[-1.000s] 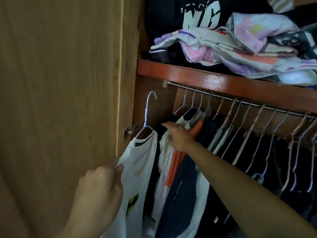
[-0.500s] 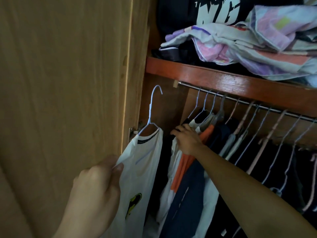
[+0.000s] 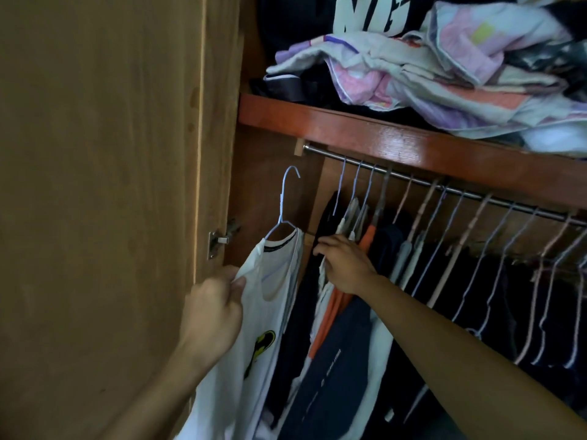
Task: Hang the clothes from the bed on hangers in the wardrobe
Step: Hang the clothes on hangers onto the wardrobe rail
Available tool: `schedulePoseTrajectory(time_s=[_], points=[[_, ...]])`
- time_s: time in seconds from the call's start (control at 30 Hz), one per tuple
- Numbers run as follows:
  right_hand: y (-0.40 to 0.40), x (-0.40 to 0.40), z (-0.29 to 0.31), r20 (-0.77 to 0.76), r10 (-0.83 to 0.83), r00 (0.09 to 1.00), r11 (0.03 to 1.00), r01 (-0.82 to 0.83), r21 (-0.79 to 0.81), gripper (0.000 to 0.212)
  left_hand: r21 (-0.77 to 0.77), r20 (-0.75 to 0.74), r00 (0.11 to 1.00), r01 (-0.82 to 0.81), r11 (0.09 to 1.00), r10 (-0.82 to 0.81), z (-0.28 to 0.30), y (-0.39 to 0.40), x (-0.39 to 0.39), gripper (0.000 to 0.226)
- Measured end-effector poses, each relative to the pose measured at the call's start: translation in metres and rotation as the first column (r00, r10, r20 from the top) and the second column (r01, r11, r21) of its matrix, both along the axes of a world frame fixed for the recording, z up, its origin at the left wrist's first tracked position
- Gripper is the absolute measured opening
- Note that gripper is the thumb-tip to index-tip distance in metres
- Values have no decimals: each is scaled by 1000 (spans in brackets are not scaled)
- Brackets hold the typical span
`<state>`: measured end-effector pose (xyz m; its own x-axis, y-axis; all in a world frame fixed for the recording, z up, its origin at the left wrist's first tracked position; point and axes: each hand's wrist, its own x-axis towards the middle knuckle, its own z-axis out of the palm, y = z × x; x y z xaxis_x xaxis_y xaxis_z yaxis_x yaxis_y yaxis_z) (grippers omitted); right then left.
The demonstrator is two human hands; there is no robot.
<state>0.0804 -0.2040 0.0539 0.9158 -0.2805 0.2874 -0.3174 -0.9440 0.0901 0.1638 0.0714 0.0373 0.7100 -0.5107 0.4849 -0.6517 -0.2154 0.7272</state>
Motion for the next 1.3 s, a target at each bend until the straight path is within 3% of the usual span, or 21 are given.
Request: schedulePoseTrajectory(time_s=[0.6,0.93,1.3], points=[[-14,-7,8,-28,73,997,997,-72,30,37,89,65,998,-8,996,2,17,-146,58,22],[-11,12,12,-77,66,995,997,-63,41,33,125,107,994,-42,991,28,39,-186,61,21],[11,16,15,-70,46,996,991,-37,129,31,255,78,996,-54,965,36,18,-204,64,21]])
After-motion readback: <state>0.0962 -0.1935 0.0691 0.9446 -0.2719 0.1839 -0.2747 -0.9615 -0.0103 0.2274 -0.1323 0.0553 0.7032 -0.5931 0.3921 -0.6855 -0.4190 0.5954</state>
